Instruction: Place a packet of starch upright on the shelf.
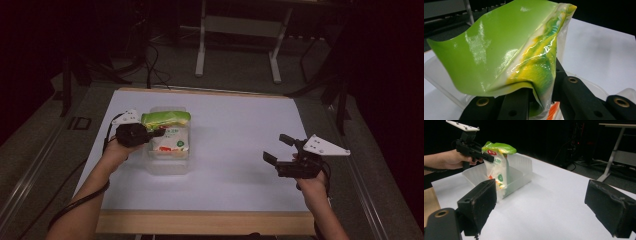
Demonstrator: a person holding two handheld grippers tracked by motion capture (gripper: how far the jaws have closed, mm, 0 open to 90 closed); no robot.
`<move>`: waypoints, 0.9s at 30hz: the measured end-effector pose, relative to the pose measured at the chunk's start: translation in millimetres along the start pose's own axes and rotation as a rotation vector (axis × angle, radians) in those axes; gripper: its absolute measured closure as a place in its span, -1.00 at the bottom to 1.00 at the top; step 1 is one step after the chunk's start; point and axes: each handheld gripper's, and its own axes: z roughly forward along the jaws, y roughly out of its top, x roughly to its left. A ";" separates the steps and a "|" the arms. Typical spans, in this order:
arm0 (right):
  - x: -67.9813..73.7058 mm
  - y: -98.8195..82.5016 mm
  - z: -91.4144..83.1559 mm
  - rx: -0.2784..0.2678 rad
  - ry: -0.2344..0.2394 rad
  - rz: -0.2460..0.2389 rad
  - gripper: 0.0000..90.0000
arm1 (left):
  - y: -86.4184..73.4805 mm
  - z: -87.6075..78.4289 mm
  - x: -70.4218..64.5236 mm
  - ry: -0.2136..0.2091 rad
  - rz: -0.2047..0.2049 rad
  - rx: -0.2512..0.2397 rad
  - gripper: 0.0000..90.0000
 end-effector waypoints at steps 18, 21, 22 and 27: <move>-0.8 -5.3 -3.1 0.014 -0.002 0.010 -0.77 | 2.4 -8.4 -4.6 -0.010 -0.120 -0.061 -0.31; -1.1 -5.6 -3.6 0.012 0.000 0.013 -0.77 | 3.9 -10.8 -8.3 0.073 -0.078 -0.068 -0.73; -1.1 -5.7 -3.5 0.014 -0.001 0.014 -0.77 | 4.6 -12.9 -8.1 0.088 -0.077 -0.077 -0.83; -0.2 -6.4 -2.9 0.018 0.002 0.013 -0.77 | 6.1 -24.6 -7.5 0.156 -0.102 -0.087 -1.00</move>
